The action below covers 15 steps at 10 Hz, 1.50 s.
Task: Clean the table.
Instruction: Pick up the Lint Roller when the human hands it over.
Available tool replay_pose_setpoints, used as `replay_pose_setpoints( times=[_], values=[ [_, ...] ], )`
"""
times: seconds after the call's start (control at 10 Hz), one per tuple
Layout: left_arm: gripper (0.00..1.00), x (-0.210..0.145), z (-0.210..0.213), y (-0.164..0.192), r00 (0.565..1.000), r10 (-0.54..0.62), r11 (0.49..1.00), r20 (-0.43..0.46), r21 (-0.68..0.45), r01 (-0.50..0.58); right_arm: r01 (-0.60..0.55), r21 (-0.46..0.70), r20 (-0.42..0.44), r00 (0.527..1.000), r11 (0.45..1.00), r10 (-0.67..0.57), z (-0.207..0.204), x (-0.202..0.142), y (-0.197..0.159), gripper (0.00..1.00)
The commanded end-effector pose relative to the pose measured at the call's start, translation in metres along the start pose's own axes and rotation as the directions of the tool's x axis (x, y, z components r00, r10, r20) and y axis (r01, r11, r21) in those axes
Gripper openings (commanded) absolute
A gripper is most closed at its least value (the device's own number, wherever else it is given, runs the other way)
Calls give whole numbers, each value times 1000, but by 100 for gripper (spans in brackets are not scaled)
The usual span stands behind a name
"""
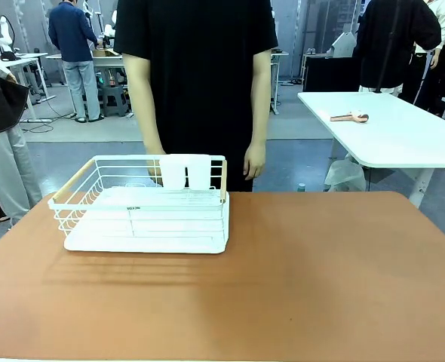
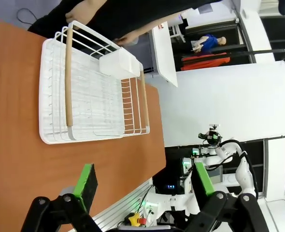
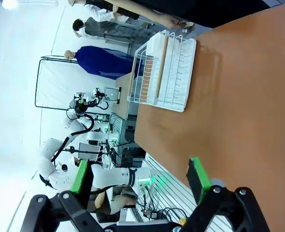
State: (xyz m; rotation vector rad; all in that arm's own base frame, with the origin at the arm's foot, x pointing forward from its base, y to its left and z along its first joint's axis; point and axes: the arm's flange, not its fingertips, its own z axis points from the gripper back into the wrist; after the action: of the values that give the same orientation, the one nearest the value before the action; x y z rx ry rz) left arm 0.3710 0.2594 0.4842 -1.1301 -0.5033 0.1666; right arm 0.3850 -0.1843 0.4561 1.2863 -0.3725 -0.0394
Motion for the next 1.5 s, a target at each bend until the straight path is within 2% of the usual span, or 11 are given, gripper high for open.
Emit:
replay_pose_setpoints(
  times=[0.0, 1.4],
  values=[
    [100, -2, 9, -1, 1000, -20, 999, 6, -25, 20, 6, 17, 11, 1000, 1000, -6, 8, -3, -5, 100],
    [100, -2, 9, -1, 1000, -20, 999, 6, -25, 20, 6, 17, 11, 1000, 1000, -6, 8, -3, -5, 100]
  ],
)
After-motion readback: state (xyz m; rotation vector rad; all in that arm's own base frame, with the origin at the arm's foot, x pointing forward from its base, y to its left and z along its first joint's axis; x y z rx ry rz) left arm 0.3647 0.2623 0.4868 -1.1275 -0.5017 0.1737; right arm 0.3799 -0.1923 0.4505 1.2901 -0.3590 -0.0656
